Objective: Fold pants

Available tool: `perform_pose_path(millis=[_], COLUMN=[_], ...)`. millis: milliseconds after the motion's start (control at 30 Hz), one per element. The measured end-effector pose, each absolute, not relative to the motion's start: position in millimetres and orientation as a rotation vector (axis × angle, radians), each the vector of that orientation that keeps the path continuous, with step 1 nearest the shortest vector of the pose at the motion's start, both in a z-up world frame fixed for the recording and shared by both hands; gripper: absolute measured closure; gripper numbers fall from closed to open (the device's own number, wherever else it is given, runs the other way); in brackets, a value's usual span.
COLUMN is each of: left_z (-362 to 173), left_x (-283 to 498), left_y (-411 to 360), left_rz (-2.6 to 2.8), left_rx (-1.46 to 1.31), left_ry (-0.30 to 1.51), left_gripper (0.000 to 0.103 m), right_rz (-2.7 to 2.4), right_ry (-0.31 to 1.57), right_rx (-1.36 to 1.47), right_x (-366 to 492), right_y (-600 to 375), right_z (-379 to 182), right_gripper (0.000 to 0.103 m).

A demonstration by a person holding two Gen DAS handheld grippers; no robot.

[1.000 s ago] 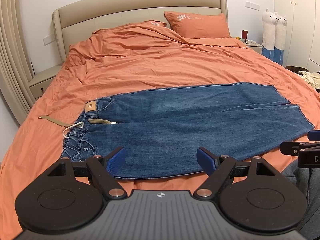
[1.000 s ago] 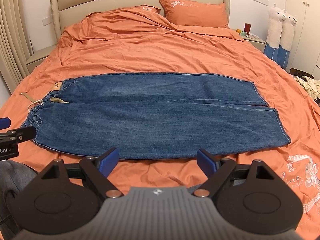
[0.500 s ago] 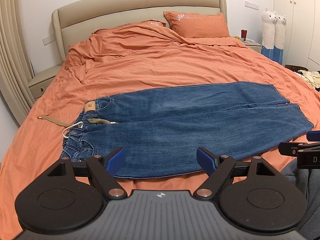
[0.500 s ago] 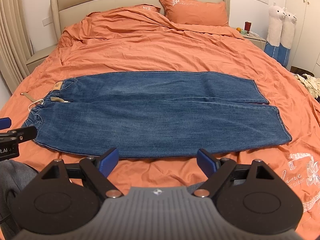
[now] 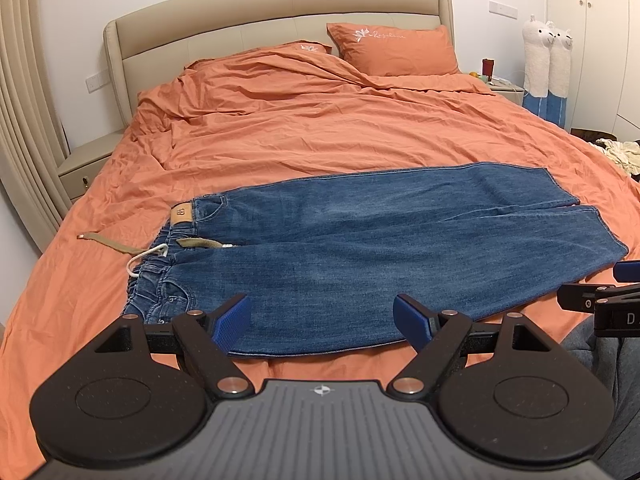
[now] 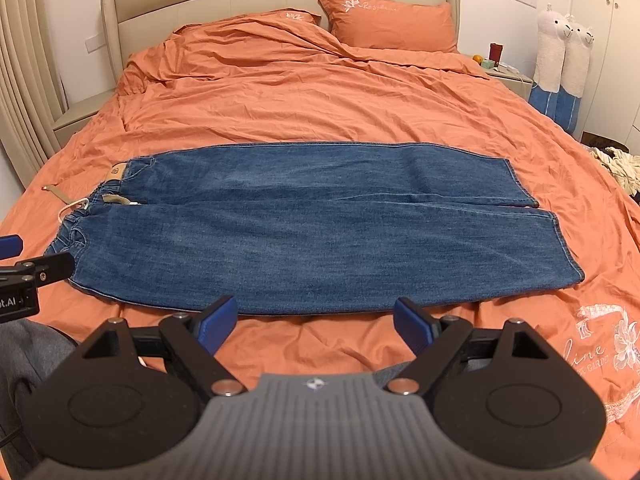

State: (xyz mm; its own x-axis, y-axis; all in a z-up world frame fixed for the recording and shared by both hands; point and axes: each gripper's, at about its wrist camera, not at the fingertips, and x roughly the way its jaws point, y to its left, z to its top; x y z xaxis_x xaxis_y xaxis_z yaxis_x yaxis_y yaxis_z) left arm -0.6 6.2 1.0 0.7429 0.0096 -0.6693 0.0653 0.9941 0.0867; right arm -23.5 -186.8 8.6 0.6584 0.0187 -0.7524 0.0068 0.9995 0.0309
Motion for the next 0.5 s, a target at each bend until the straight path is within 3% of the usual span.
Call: perform_pose_path(millis=[500], left_z=[2.1], left_x=[-1.5], left_y=[5.9], left_rz=[-0.045], left_rx=[0.118], left_ry=[0.731], left_gripper=[0.008], right_rz=[0.011], right_ry=[0.847], right_rx=[0.038], right_x=[-24.3], right_y=[-187.0], right_z=[8.9], right_gripper=[0.021])
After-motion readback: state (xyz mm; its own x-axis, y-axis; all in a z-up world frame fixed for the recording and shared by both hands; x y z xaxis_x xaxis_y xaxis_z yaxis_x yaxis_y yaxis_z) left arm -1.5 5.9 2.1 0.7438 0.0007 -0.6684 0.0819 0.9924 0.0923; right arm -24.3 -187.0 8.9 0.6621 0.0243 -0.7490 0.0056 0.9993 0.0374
